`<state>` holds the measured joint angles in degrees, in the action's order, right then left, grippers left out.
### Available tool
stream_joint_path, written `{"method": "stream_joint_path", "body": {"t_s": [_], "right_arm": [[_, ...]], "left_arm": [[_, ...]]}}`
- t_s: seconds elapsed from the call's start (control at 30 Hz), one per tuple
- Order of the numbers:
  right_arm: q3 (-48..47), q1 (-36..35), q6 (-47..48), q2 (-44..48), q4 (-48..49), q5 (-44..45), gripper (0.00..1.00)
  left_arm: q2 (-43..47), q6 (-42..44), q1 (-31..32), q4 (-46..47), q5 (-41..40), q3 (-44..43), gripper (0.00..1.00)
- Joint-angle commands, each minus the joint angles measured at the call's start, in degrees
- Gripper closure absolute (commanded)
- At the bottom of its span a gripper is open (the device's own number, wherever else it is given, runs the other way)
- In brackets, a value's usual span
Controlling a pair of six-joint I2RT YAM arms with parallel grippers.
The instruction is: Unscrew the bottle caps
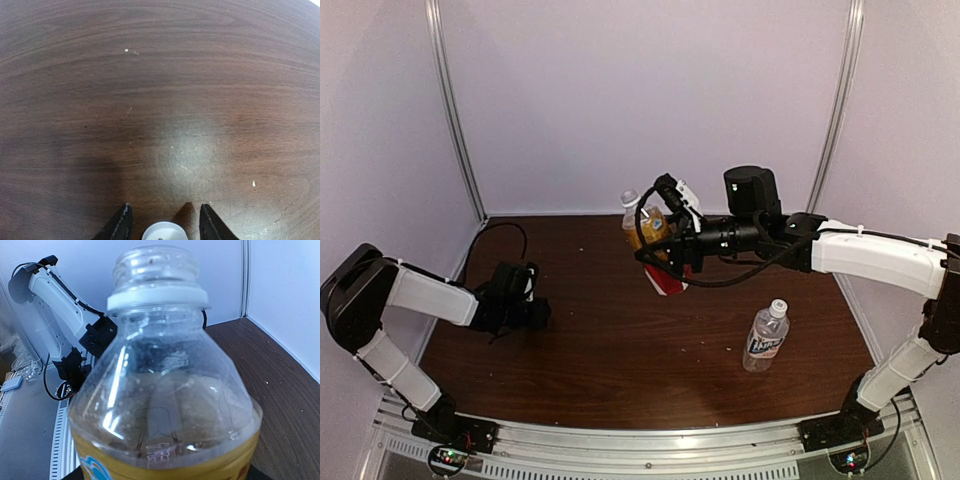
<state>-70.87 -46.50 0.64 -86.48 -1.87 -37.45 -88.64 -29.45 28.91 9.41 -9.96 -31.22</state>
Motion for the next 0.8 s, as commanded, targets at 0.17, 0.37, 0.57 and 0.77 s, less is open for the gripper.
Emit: {"method": "stream_joint_path", "body": {"t_s": [0.17,0.37,0.57,0.77], "right_arm": [[0.25,0.27,-0.64,0.89,0.63,-0.93,0.34],[-0.26,0.27,-0.56,0.45,0.72,-2.51,0.34],[-1.28,0.23,-0.47,-1.08,0.64,-7.11,0.34],[-2.30,-0.32,-0.40,-2.26,0.32,-10.12,0.34]], "left_arm": [[9.90,2.67,-0.52,0.41,6.81,-3.71,0.35],[18.36,4.28,-0.52,-0.12,19.23,-8.45,0.23],[23.72,2.66,-0.43,6.31,37.02,-12.99,0.15],[23.25,0.10,0.99,9.48,48.49,-19.74,0.11]]}}
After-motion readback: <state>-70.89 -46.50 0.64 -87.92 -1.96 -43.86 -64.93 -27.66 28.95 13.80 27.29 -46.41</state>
